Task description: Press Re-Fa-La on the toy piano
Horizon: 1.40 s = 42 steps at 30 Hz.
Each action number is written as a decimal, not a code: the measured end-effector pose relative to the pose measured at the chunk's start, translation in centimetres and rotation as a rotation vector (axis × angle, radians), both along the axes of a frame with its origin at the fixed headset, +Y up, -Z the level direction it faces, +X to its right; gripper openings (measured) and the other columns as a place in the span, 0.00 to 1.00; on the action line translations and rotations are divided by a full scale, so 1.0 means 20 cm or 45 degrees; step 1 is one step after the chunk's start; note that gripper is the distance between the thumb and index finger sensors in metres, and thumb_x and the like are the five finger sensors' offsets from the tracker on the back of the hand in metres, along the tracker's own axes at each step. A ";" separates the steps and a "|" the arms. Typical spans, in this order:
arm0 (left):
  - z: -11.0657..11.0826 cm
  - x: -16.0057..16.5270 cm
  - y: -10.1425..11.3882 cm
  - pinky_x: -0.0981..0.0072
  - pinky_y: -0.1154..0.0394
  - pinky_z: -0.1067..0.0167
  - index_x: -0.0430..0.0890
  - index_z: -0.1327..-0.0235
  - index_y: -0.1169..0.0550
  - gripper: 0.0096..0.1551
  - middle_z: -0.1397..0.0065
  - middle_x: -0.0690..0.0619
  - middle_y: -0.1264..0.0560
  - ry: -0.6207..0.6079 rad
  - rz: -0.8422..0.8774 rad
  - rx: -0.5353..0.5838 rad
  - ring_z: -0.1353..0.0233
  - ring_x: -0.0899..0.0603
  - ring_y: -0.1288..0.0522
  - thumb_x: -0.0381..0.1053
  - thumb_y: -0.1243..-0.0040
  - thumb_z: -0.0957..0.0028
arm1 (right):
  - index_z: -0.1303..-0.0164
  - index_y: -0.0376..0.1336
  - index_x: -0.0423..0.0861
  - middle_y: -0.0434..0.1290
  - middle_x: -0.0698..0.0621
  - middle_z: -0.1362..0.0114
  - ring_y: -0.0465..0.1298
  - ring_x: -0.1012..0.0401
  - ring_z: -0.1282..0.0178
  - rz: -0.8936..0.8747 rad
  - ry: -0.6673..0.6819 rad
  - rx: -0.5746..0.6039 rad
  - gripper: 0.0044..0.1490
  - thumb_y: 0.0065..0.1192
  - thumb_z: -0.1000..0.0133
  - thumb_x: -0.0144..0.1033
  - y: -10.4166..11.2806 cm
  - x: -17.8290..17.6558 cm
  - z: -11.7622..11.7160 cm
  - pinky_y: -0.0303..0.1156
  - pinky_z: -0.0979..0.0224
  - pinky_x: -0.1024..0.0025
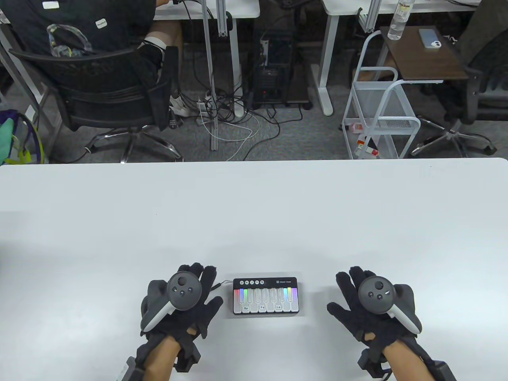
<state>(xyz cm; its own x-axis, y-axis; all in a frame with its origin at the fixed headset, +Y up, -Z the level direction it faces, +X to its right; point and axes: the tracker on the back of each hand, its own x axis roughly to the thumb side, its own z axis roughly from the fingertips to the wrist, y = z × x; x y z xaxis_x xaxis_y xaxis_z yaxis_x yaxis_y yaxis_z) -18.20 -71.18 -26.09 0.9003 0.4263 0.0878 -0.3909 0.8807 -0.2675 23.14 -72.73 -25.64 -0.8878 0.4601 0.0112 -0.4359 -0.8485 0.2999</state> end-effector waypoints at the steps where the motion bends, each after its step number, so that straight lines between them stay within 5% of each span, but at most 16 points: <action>1: 0.00 -0.01 -0.01 0.35 0.50 0.25 0.57 0.22 0.49 0.46 0.16 0.51 0.55 0.002 0.017 0.011 0.16 0.35 0.56 0.67 0.45 0.49 | 0.21 0.41 0.52 0.33 0.43 0.15 0.32 0.37 0.16 -0.001 0.000 0.004 0.53 0.55 0.51 0.62 0.00 0.00 0.00 0.34 0.23 0.30; 19: -0.01 -0.05 -0.12 0.34 0.50 0.26 0.56 0.22 0.49 0.46 0.16 0.51 0.55 0.013 -0.012 -0.037 0.16 0.35 0.57 0.67 0.45 0.49 | 0.22 0.39 0.52 0.29 0.44 0.16 0.29 0.38 0.17 0.027 -0.015 -0.032 0.54 0.55 0.52 0.62 -0.03 0.00 0.00 0.32 0.23 0.30; 42: -0.01 -0.04 -0.12 0.34 0.50 0.26 0.56 0.22 0.49 0.46 0.16 0.51 0.55 0.005 -0.014 -0.056 0.16 0.35 0.57 0.67 0.45 0.49 | 0.22 0.39 0.52 0.30 0.44 0.16 0.29 0.38 0.17 0.050 0.003 -0.063 0.54 0.55 0.52 0.62 -0.05 -0.02 0.00 0.32 0.23 0.30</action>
